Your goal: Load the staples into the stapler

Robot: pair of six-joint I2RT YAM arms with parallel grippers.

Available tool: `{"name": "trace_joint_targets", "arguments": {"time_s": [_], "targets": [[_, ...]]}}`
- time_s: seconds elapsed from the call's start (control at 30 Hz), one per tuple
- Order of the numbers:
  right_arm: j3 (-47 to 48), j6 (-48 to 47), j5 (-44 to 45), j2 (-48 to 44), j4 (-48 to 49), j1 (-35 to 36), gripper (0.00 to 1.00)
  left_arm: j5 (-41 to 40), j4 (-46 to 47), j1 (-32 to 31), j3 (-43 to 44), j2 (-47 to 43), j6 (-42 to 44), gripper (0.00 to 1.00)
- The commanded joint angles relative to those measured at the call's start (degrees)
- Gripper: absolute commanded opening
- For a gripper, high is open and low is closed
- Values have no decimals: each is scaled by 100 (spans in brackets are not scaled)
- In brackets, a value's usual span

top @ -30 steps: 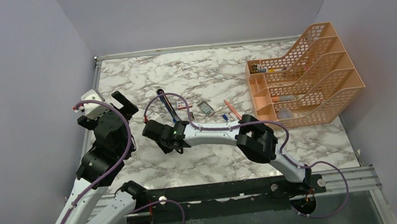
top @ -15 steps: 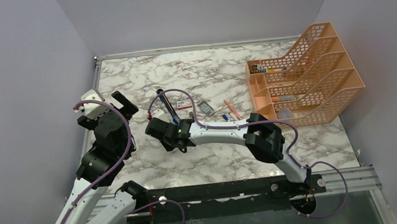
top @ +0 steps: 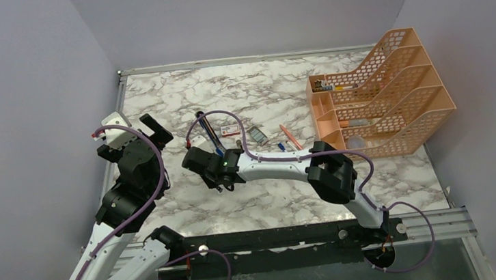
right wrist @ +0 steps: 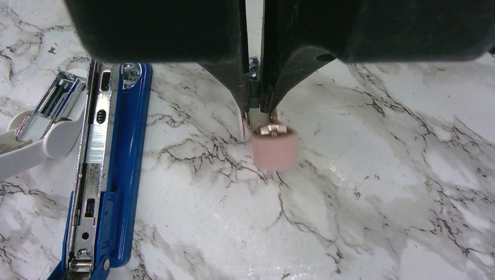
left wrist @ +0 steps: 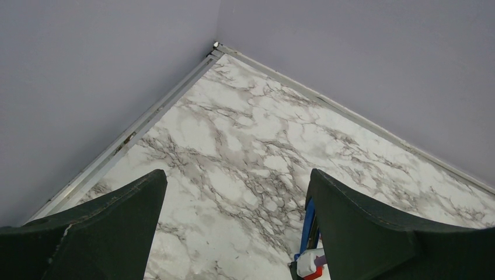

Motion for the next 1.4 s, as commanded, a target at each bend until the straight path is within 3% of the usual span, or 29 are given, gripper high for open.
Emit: {"name": "trace_joint_targets", "arguments": {"time_s": [0.0,0.3,0.8,0.97,1.37], "targets": [[-30,133,36,-16,-16,27,14,87,53,28,-67,-59,-29,93],[-221,108,189,-326,-129,-2,15,124,53,30,-67,-49,-37,93],[-2809,119,1321,-2079,-853,-585,16,230,53,28,-66,-61,-63,93],[-3038,218,2008,-1980,-1237,-655,16,241,53,28,-76,-31,-55,93],[-3041,276,2699,-1453,-1496,-664,16,228,53,27,-85,-15,-46,93]]}}
